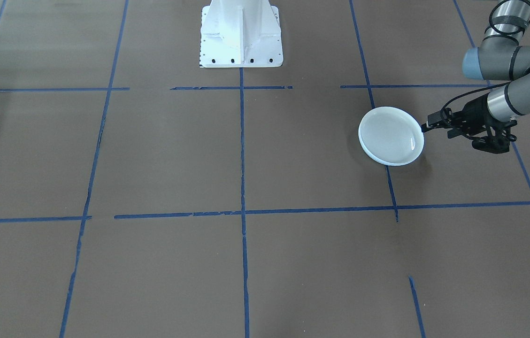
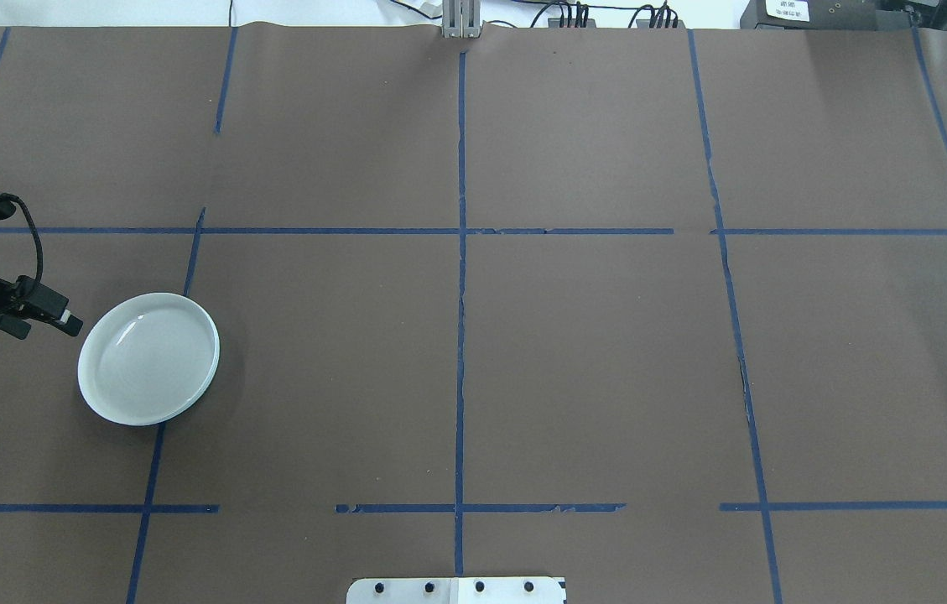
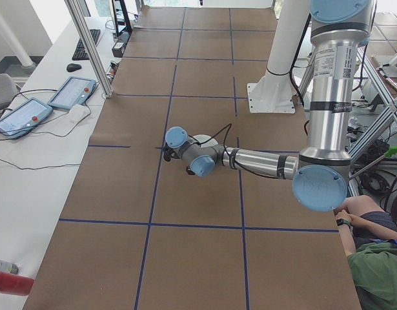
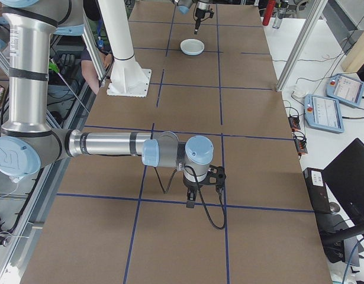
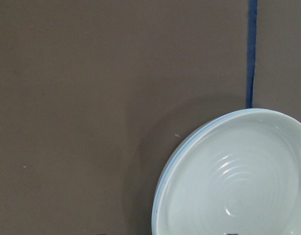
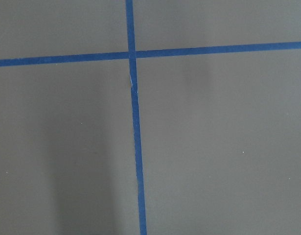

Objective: Stack plate in center

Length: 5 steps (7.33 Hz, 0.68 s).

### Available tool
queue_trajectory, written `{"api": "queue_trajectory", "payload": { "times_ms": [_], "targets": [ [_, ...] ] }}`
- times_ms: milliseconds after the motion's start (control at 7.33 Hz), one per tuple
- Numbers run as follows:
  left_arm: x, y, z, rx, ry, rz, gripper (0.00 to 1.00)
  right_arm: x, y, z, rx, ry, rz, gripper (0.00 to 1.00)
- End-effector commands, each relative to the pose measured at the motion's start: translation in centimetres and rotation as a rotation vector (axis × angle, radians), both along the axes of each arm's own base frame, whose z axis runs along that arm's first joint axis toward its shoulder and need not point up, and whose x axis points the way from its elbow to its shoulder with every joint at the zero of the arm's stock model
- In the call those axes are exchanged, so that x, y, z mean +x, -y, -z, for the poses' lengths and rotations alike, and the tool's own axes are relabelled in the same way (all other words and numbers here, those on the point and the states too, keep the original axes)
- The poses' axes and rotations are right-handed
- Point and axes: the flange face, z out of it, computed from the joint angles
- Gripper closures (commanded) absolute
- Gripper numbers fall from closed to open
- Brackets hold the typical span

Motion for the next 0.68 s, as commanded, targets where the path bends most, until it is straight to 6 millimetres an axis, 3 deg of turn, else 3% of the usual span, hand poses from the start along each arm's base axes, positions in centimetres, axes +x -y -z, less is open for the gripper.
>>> {"api": "queue_trajectory", "payload": {
  "times_ms": [0, 136, 273, 545],
  "targets": [
    [-4.7, 1.9, -2.1, 0.175, 0.063, 0.033, 0.0, 0.0, 0.0, 0.0, 0.0, 0.0, 0.0, 0.0],
    [-5.8, 2.3, -3.2, 0.223, 0.098, 0.005, 0.0, 0.0, 0.0, 0.0, 0.0, 0.0, 0.0, 0.0],
    [-8.5, 3.3, -4.6, 0.278, 0.189, -0.008, 0.0, 0.0, 0.0, 0.0, 0.0, 0.0, 0.0, 0.0],
    [-16.0, 4.6, -6.3, 0.319, 0.307, -0.096, 0.0, 0.0, 0.0, 0.0, 0.0, 0.0, 0.0, 0.0]
  ]
}}
